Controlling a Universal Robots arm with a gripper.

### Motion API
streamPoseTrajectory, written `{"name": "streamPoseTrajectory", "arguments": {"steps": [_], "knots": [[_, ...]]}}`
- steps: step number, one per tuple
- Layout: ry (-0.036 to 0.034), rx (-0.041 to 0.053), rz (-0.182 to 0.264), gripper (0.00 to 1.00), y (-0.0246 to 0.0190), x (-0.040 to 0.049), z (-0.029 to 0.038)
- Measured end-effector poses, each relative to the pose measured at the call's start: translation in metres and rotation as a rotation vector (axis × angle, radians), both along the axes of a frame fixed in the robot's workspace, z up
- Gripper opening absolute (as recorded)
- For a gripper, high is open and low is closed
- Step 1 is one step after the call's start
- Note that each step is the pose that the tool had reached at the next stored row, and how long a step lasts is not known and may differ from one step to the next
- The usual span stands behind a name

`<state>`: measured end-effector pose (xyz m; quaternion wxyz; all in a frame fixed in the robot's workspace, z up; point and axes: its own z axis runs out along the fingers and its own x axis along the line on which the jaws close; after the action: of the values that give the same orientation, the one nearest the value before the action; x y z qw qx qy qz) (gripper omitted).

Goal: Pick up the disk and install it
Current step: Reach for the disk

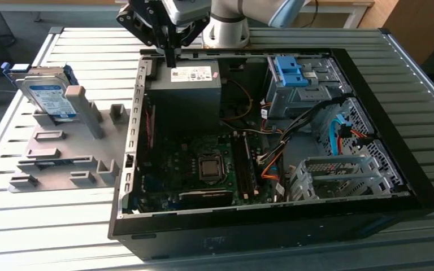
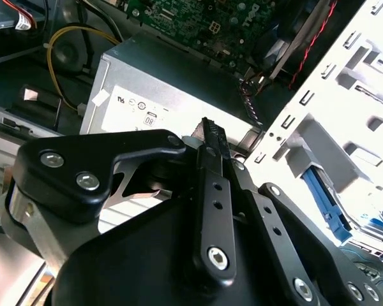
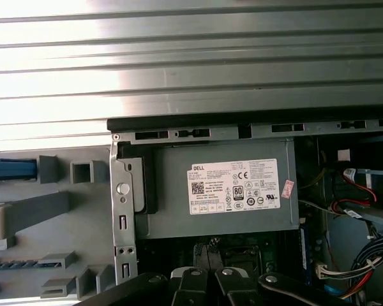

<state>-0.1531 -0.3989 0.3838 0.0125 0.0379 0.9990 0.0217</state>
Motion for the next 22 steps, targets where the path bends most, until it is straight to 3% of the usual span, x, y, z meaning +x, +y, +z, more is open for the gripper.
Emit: {"name": "streamPoseTrajectory", "arguments": {"steps": [14, 22], "knots": [[0.0003, 0.0001, 0.0, 0.11, 0.0002, -0.0133, -0.0016], [0.0004, 0.0, 0.0, 0.11, 0.0069, -0.0201, -0.0026]]}}
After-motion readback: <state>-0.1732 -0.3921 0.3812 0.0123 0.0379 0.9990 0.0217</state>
